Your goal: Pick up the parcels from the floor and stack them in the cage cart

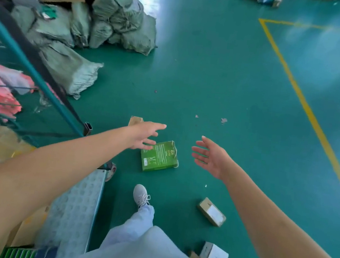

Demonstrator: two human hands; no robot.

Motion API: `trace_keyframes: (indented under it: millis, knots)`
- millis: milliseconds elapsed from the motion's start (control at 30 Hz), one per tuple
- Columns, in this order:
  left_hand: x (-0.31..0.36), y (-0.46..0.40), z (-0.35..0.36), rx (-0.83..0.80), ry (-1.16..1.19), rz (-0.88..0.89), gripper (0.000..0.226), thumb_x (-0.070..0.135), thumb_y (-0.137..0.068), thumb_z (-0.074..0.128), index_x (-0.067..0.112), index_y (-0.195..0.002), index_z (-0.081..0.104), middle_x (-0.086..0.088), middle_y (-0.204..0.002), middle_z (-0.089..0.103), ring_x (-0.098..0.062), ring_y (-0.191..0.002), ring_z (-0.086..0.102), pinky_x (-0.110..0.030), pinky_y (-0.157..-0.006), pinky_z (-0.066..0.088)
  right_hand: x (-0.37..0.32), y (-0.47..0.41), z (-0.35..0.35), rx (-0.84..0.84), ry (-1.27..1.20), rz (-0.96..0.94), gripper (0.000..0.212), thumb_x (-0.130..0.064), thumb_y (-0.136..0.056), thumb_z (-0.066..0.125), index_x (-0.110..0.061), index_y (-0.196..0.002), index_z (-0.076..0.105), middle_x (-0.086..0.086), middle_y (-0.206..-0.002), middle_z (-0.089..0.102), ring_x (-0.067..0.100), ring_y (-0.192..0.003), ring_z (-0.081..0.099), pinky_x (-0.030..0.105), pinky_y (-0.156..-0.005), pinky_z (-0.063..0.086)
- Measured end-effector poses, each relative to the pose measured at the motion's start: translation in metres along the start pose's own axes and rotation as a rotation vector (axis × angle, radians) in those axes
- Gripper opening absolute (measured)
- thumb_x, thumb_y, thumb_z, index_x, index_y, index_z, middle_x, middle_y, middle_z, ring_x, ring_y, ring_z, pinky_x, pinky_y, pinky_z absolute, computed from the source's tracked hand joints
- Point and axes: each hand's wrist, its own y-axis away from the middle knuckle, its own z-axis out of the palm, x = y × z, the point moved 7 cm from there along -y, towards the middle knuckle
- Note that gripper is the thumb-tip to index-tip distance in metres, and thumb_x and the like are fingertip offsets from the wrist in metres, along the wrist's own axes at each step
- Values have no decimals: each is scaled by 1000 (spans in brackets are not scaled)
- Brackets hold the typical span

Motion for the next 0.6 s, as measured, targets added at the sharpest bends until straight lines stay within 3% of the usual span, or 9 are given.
trace_keyframes:
  millis: [133,333,467,600]
  knots:
    - [31,-68,-30,-8,-3,-47,73,47,-99,63,24,-159,29,-4,-152,47,-29,-127,56,-46,-104,52,-31,-70,7,32,-26,38,36,-42,-106,54,-14,-127,62,8,-126,69,26,-117,65,41,-104,51]
    - [66,-172,-90,12,3,-174,73,48,-98,64,23,-159,32,-2,-151,50,-28,-126,57,-38,-84,57,-67,-184,24,73,7,145,36,-38,-106,54,-12,-130,62,8,-122,70,25,-113,67,36,-92,54]
    - [76,-240,-121,28,-22,-210,72,46,-100,61,21,-160,29,-5,-156,45,-28,-131,54,-43,-104,51,-73,-257,23,97,42,203,36,-37,-106,55,-12,-132,62,6,-119,71,23,-111,68,35,-90,55]
    - [68,-310,-140,43,-27,-259,72,48,-100,61,24,-160,30,-2,-156,46,-26,-129,55,-42,-105,51,-64,-328,21,110,86,270,33,-34,-104,57,-13,-129,62,6,-118,71,22,-109,68,34,-88,53]
